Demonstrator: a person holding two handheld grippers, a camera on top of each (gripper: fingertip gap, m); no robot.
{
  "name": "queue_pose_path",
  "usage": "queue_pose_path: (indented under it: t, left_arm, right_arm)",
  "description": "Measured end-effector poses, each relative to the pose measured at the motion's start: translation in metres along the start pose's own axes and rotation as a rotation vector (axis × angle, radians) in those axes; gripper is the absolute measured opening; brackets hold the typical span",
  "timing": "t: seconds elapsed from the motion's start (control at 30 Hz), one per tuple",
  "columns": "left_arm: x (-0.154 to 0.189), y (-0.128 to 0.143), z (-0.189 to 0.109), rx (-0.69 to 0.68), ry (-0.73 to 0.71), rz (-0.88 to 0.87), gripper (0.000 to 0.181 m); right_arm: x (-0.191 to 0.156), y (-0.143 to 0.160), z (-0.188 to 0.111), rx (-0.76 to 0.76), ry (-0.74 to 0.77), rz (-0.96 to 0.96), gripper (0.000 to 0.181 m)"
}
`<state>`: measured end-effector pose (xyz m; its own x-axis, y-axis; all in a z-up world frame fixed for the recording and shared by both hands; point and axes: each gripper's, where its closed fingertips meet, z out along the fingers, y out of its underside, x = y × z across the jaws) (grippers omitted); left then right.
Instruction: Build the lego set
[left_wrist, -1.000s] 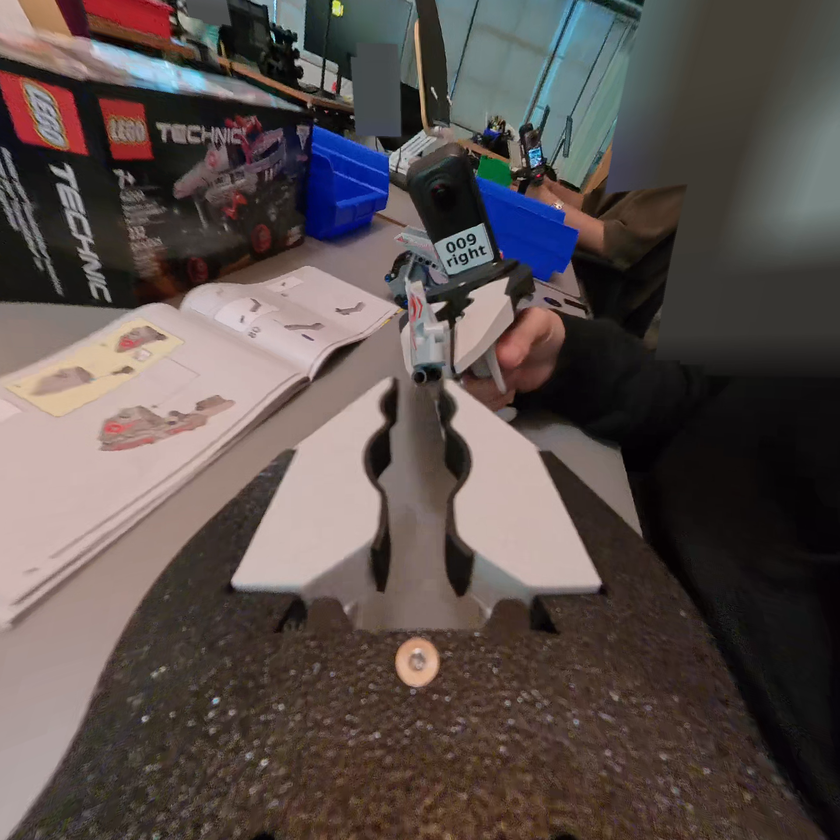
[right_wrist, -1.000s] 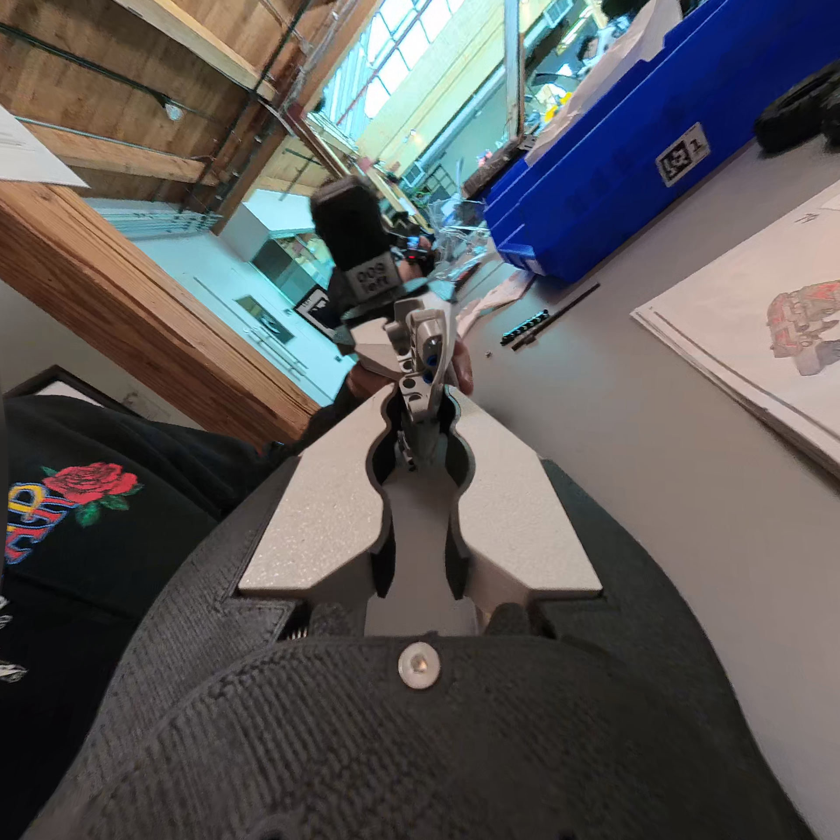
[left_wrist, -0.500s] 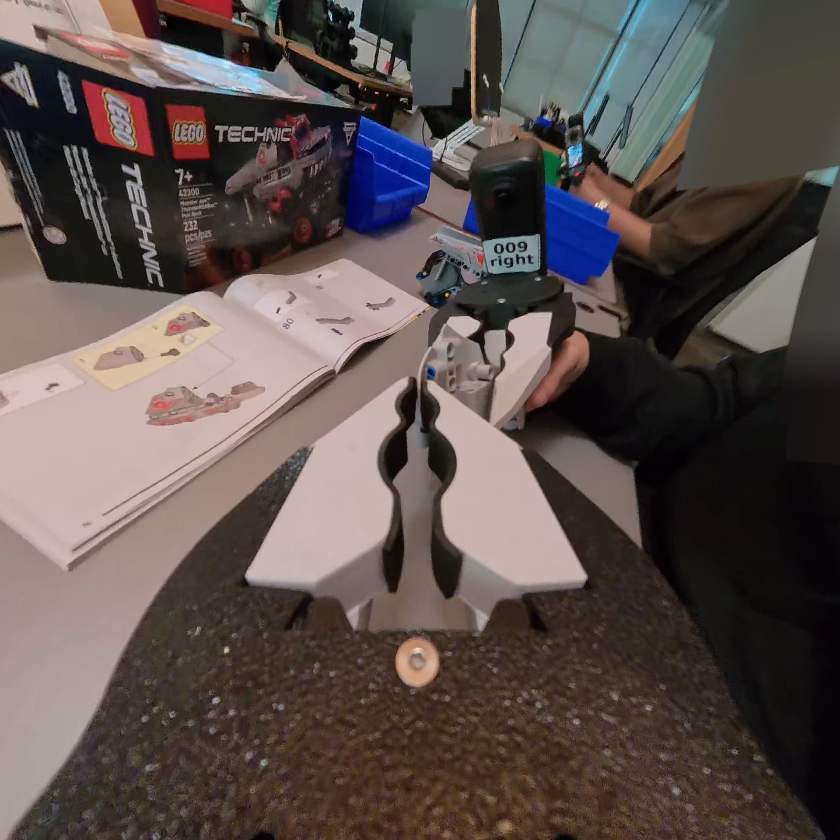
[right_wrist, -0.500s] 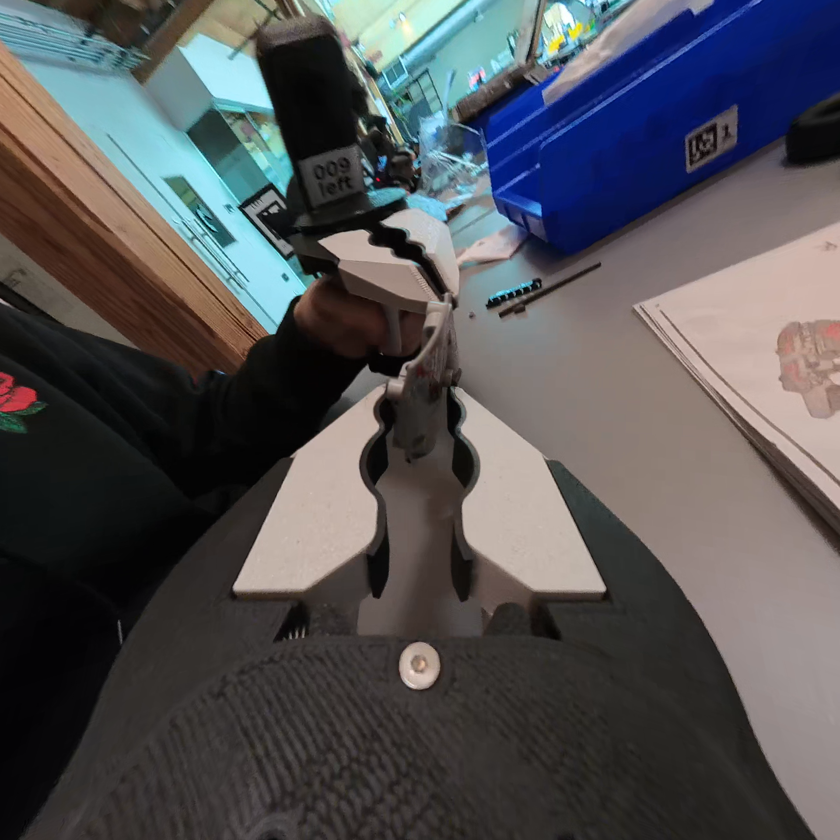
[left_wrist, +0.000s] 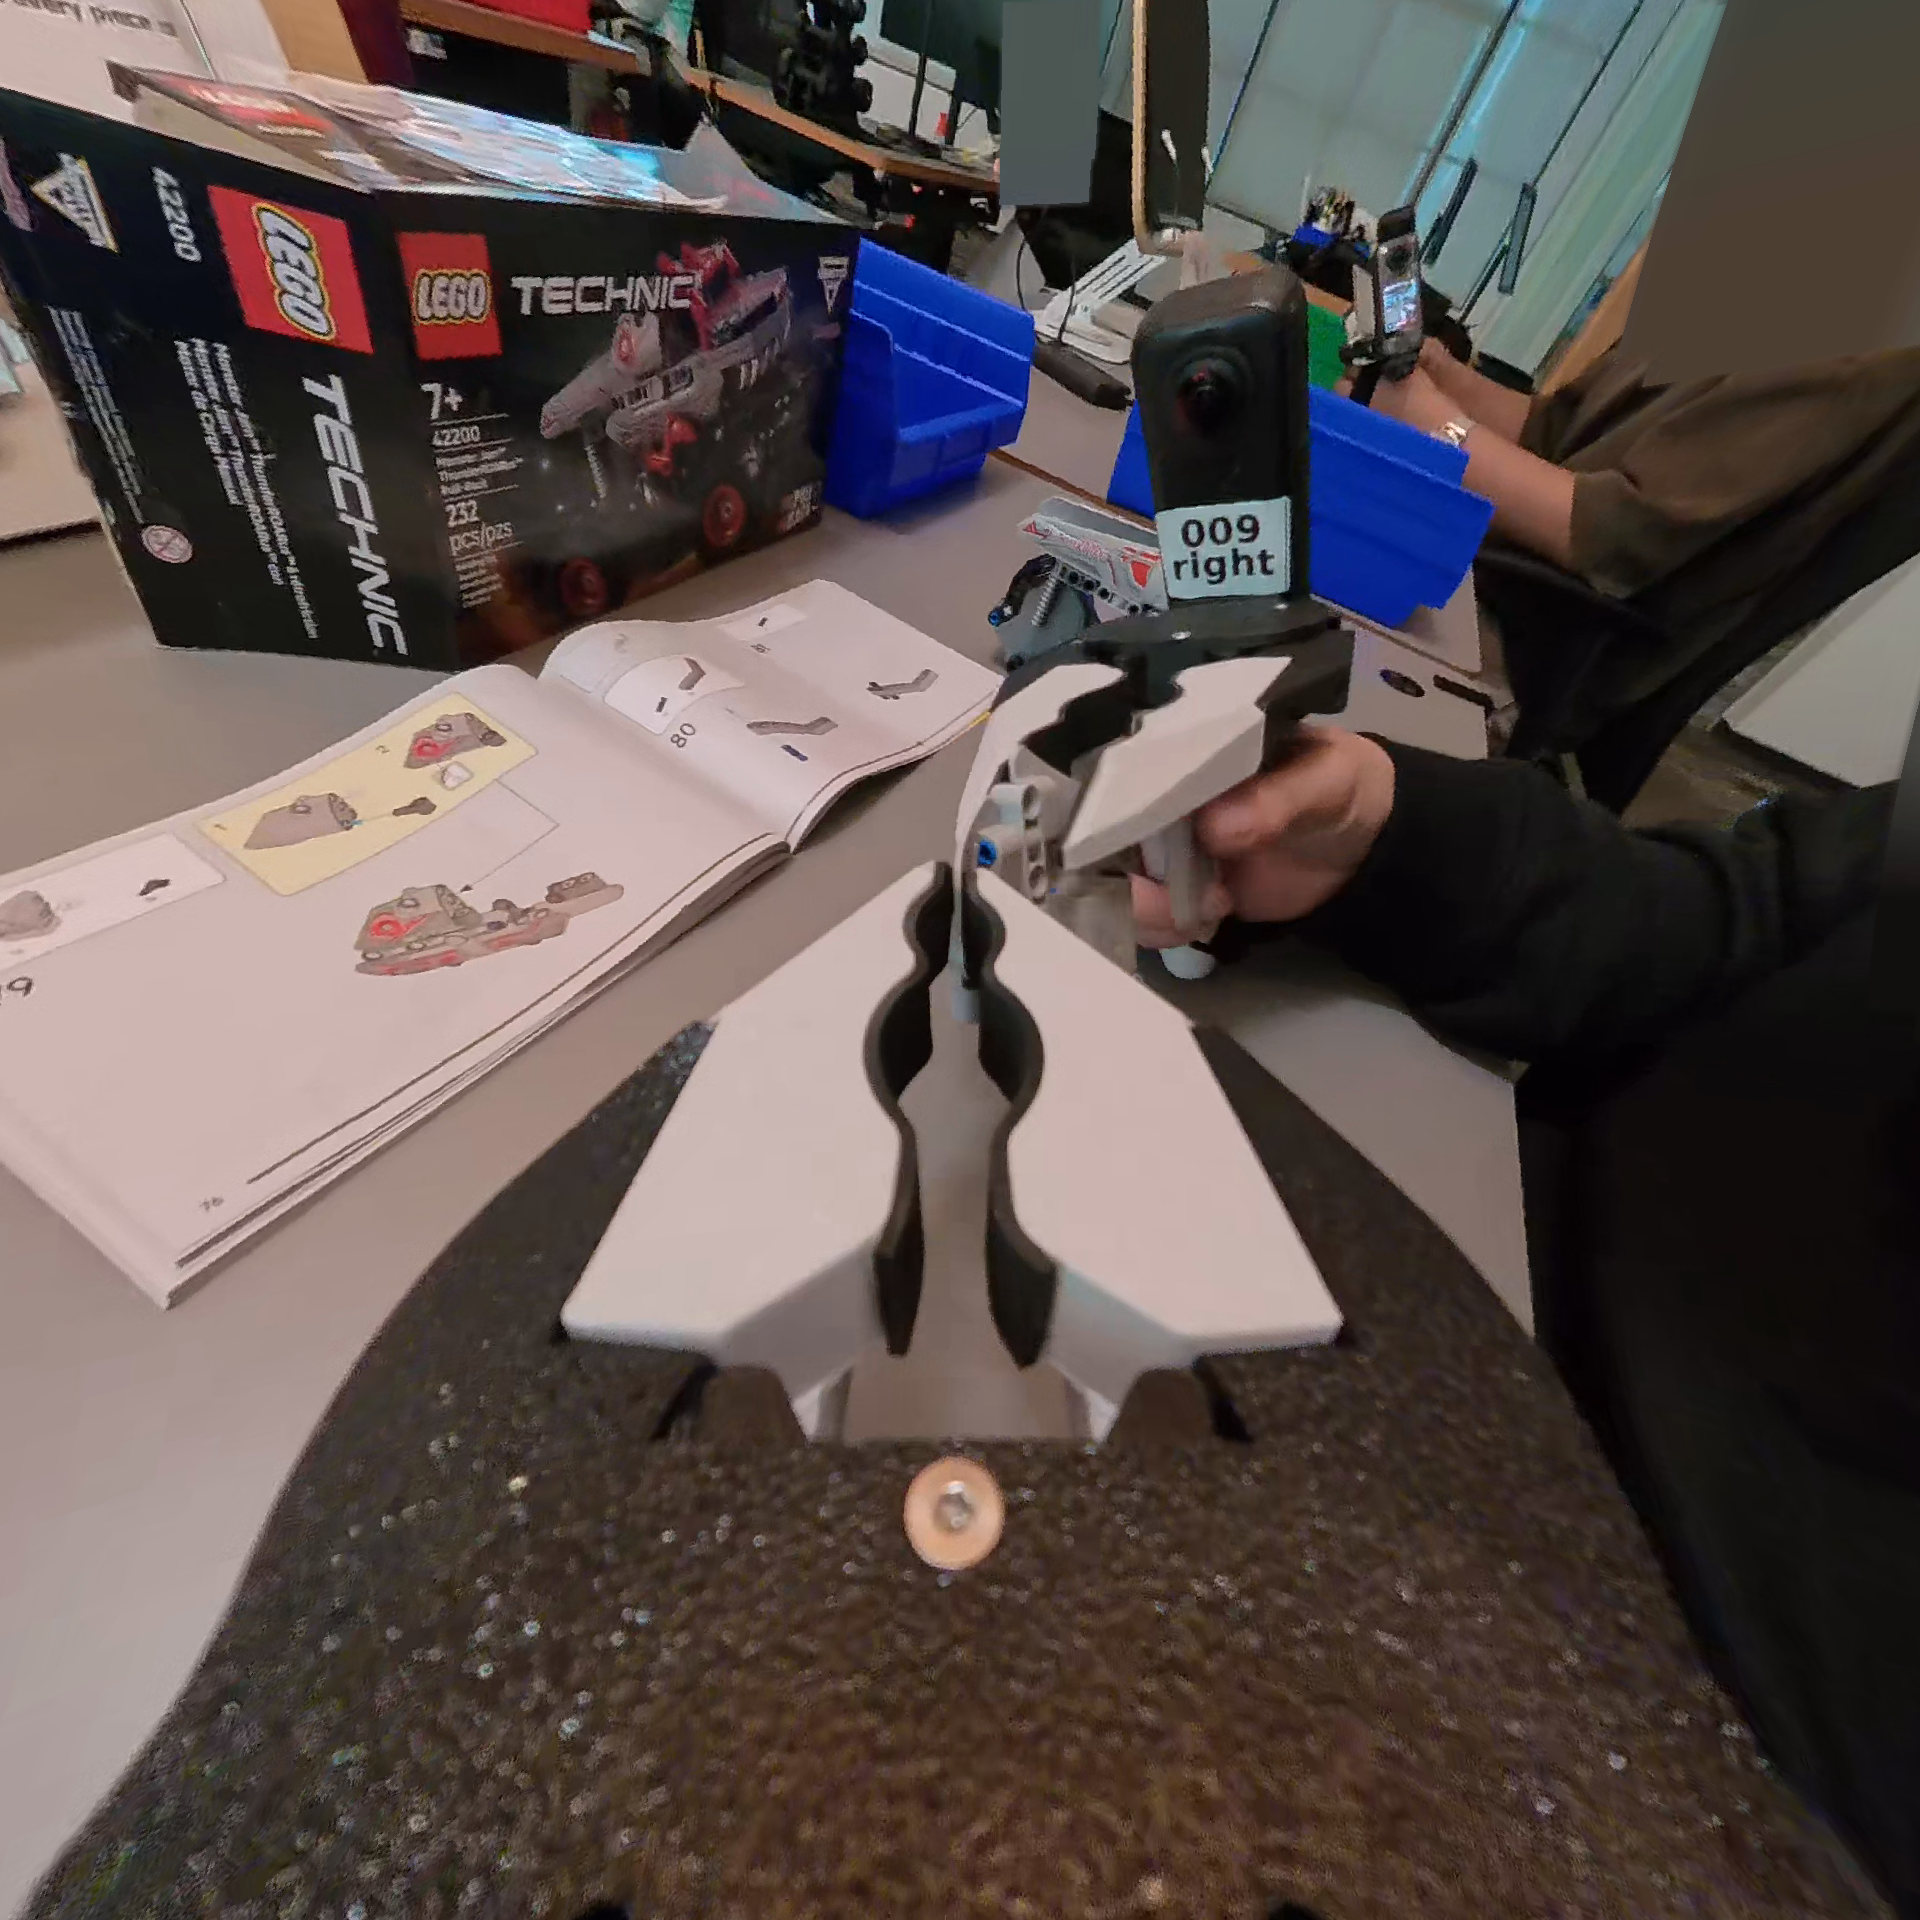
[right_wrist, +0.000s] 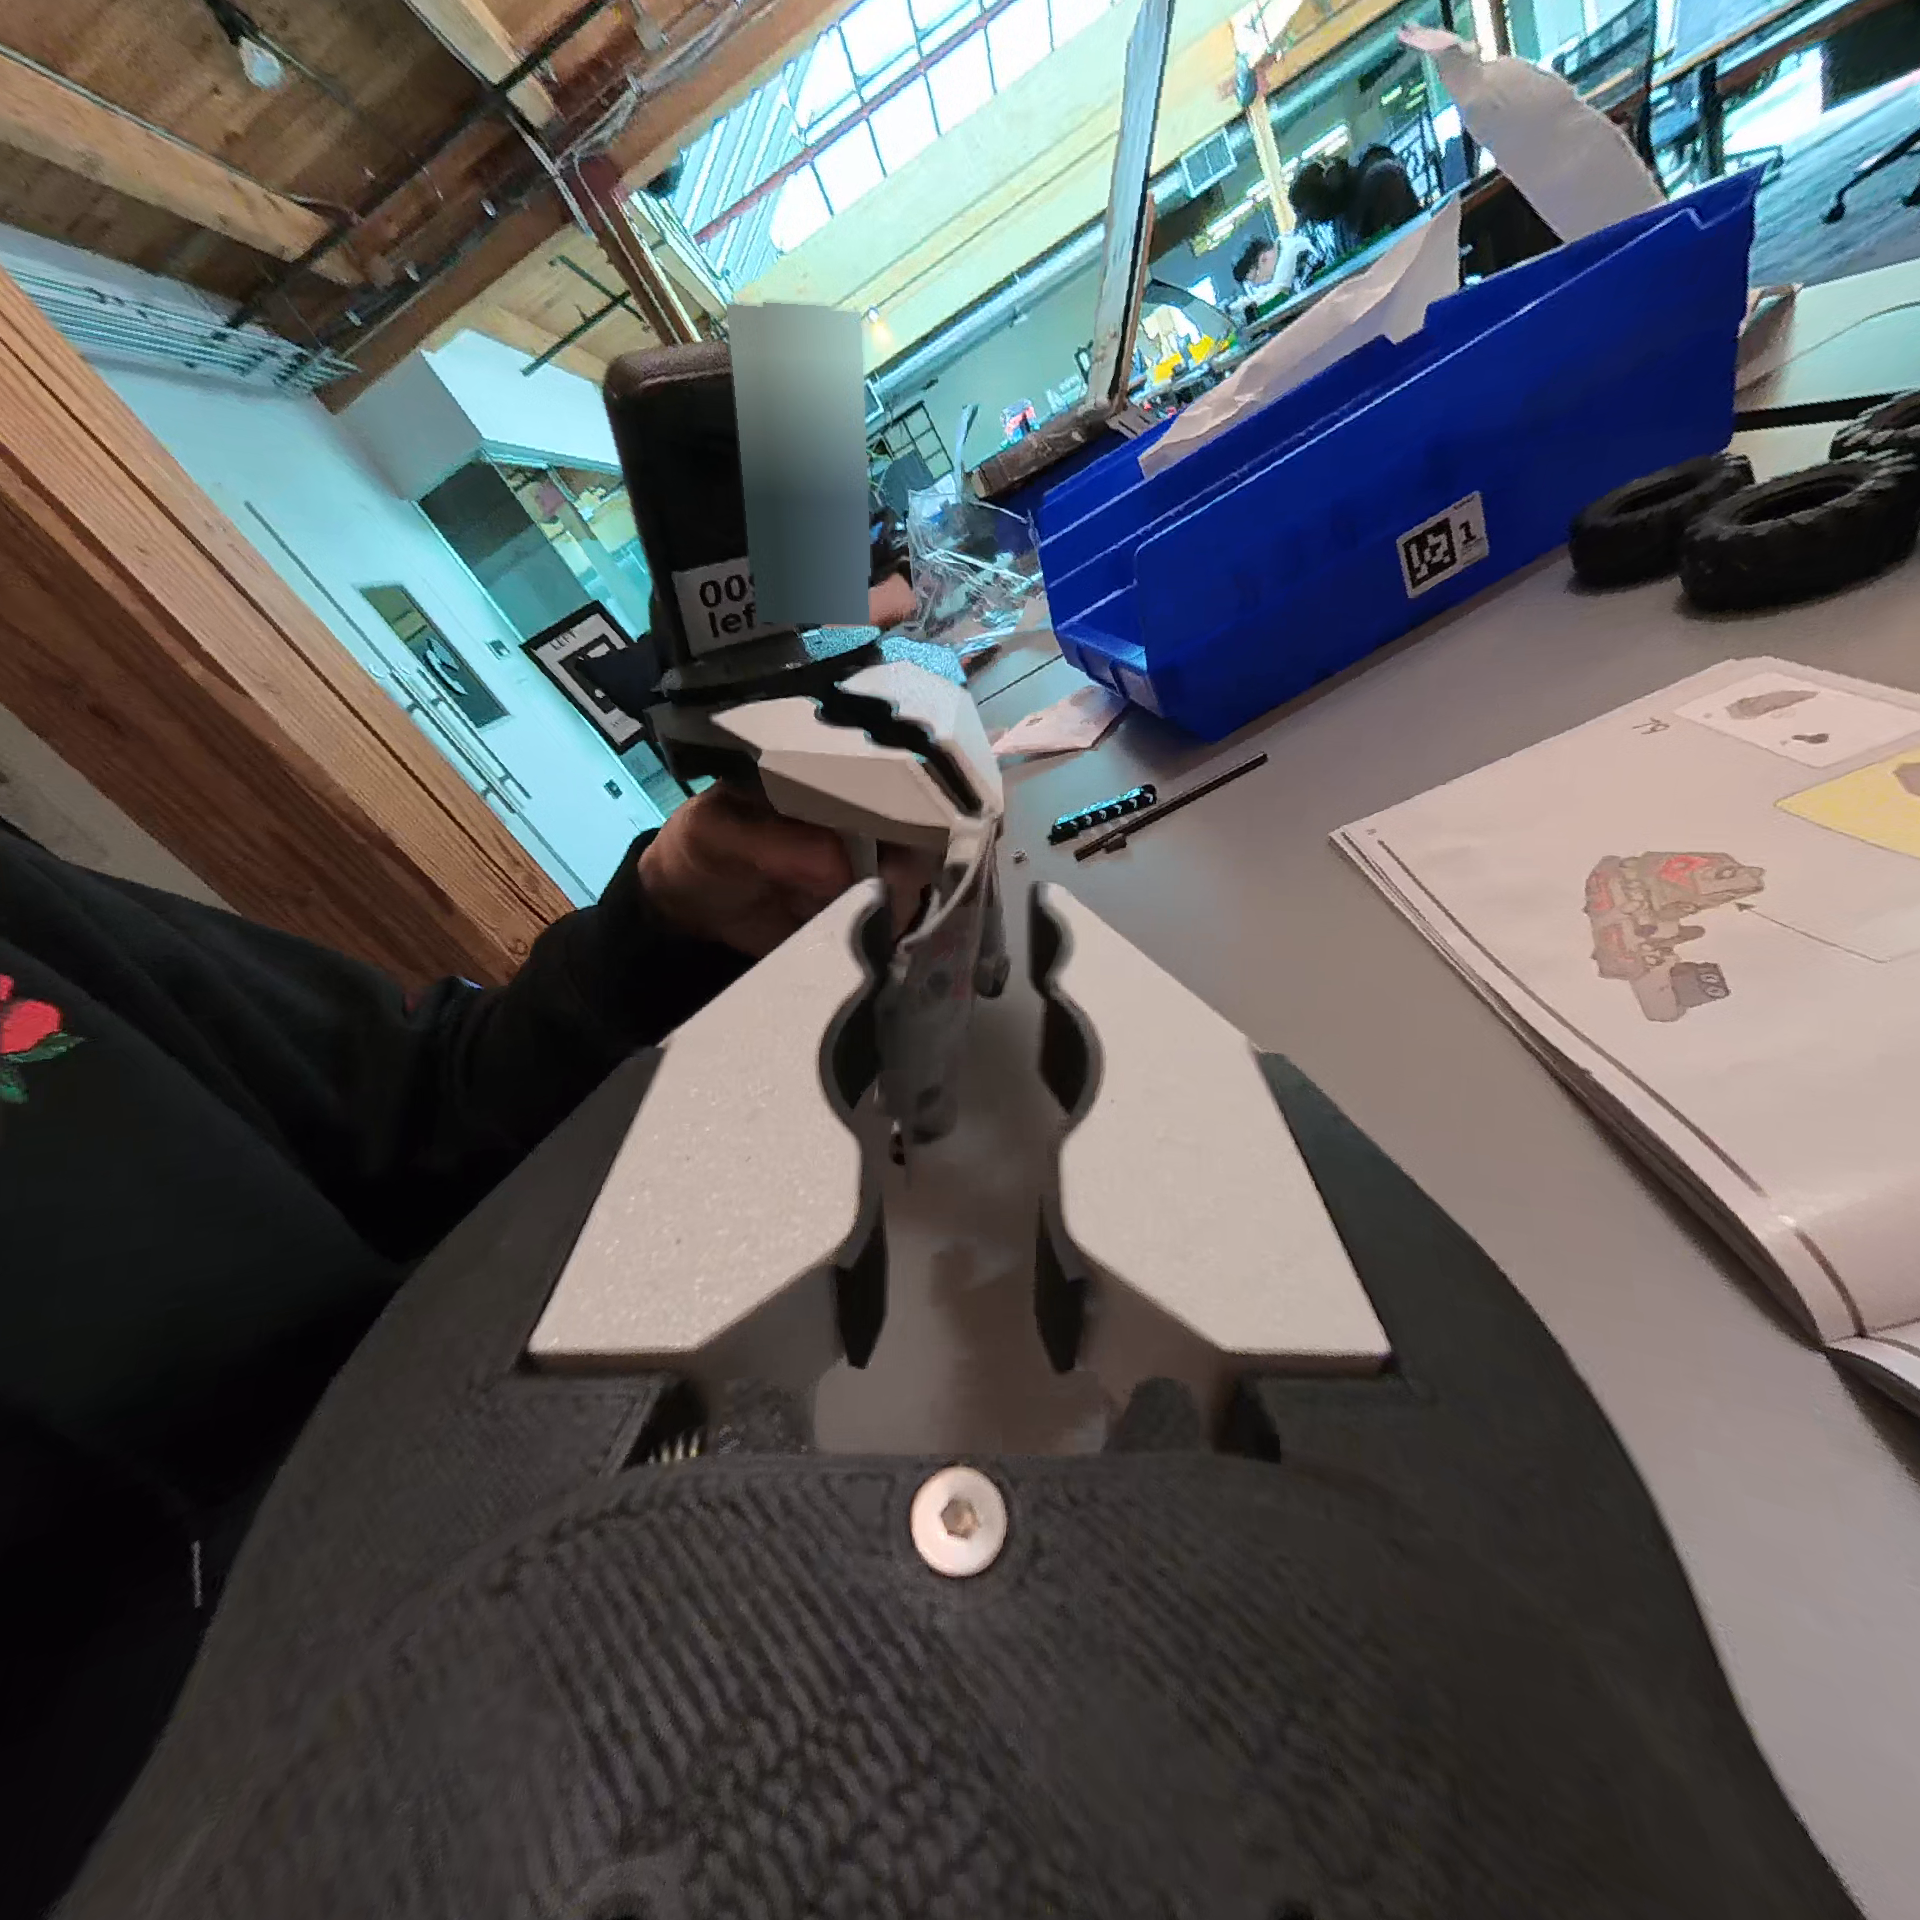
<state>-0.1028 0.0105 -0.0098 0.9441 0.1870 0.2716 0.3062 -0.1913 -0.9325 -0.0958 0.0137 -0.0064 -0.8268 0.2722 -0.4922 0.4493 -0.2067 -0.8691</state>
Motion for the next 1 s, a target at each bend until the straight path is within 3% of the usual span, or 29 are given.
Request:
queue_pose_path:
  t: [0.1,0.23,0.3,0.37,0.47,0.67,0.83,1.0]
  left_arm:
    - [0.003,0.002,0.004,-0.020,-0.016,0.045,0.000]
    - [0.010,0.006,0.002,-0.062,0.029,0.090,0.000]
    - [0.017,0.006,0.001,-0.061,0.070,0.097,0.014]
    - [0.026,0.011,0.001,-0.097,0.128,0.094,0.000]
    - [0.031,0.018,-0.004,-0.144,0.182,0.076,0.000]
    - [0.034,0.020,-0.010,-0.156,0.216,0.095,0.008]
    - [0.031,0.029,-0.005,-0.211,0.181,0.146,0.003]
    - [0.030,0.027,-0.005,-0.204,0.203,0.050,0.001]
  right_arm:
    - [0.002,0.000,-0.001,-0.001,0.023,-0.028,0.006]
    - [-0.001,0.005,-0.003,-0.067,0.021,-0.093,0.006]
    - [-0.004,0.011,-0.001,-0.107,-0.004,-0.096,0.006]
    - [-0.015,0.017,0.002,-0.152,-0.061,-0.118,0.006]
    - [-0.020,0.029,0.003,-0.228,-0.086,-0.169,0.006]
    - [-0.025,0.026,0.003,-0.203,-0.131,-0.126,0.006]
    - [-0.022,0.028,0.001,-0.218,-0.116,-0.124,0.006]
    - [-0.022,0.029,-0.001,-0.241,-0.105,-0.137,0.006]
